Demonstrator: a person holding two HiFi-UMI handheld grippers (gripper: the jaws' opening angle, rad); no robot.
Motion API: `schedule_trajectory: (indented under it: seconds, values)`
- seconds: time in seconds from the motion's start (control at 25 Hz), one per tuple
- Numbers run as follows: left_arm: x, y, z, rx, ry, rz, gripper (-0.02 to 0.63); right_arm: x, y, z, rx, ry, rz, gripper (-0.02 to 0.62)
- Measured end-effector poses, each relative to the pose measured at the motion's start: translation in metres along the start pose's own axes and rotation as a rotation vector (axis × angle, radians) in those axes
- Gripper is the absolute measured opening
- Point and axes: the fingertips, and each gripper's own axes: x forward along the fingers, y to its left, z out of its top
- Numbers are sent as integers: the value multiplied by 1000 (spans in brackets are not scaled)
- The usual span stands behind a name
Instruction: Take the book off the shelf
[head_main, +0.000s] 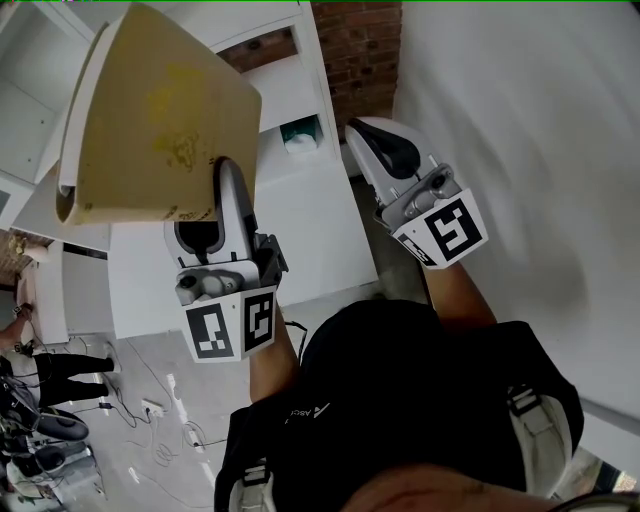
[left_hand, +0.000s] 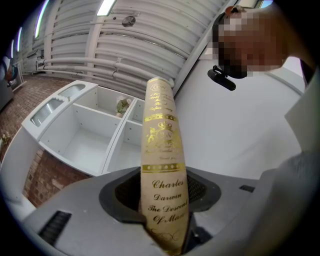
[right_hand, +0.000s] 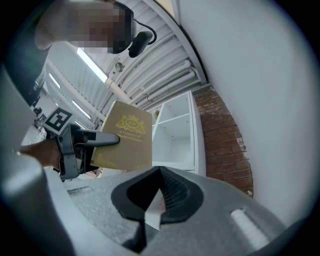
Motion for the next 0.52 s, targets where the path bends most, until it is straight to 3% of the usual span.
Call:
schedule_trajectory:
  seconds: [0.52]
  values:
    - [11, -3, -2, 1, 1, -3, 193, -4, -4, 0, -4, -5, -22, 0]
